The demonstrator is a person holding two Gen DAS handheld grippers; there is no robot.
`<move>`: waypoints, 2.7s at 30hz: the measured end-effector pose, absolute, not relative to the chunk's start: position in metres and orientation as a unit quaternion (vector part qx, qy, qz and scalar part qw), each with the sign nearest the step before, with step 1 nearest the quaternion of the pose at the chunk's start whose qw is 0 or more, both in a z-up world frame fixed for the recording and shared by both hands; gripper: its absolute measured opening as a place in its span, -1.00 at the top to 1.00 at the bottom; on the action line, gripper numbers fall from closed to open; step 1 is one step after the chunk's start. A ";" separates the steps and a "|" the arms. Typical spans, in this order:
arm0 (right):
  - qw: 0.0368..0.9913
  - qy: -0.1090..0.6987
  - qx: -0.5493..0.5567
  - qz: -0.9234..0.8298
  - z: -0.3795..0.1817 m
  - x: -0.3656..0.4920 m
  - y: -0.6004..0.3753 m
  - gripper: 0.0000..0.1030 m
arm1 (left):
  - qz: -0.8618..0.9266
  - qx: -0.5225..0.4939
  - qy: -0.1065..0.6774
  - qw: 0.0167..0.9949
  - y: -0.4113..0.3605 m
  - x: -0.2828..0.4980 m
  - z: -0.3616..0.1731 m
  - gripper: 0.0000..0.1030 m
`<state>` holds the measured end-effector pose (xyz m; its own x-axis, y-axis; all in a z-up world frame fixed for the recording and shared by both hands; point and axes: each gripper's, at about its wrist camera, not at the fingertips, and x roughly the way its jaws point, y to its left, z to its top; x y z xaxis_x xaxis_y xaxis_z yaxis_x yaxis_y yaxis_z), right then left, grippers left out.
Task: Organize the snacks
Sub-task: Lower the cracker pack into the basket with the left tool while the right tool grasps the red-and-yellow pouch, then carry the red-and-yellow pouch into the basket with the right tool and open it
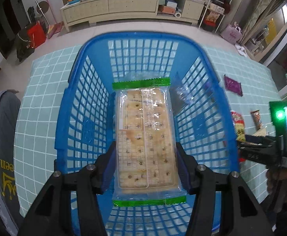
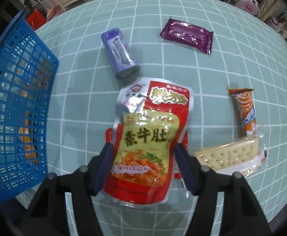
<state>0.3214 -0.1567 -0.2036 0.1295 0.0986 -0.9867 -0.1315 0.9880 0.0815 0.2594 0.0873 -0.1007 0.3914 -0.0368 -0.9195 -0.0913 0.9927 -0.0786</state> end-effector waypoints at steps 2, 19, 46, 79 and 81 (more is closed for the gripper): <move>0.754 0.652 -0.018 0.075 -0.203 0.320 -0.158 -0.20 | 0.014 -0.060 0.555 0.829 0.091 0.259 -0.108 -0.03; 0.778 0.619 -0.015 0.104 -0.152 0.295 -0.144 0.17 | 0.002 -0.069 0.557 0.828 0.090 0.244 -0.117 -0.09; 0.824 0.518 -0.049 0.226 -0.018 0.266 -0.034 0.20 | 0.021 -0.109 0.479 0.871 0.151 0.181 -0.035 -0.20; 0.790 0.579 -0.125 0.161 -0.093 0.340 0.041 -0.08 | 0.018 -0.122 0.482 0.867 0.196 0.215 -0.064 -0.20; 0.795 0.571 -0.133 0.155 -0.094 0.340 0.041 -0.36 | 0.018 -0.122 0.483 0.867 0.196 0.216 -0.064 -0.20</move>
<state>0.3402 0.0411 -0.0936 0.2993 0.0939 -0.9495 -0.3981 0.9167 -0.0348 0.2160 0.1959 -0.0641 0.5336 -0.0867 -0.8413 -0.1488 0.9696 -0.1943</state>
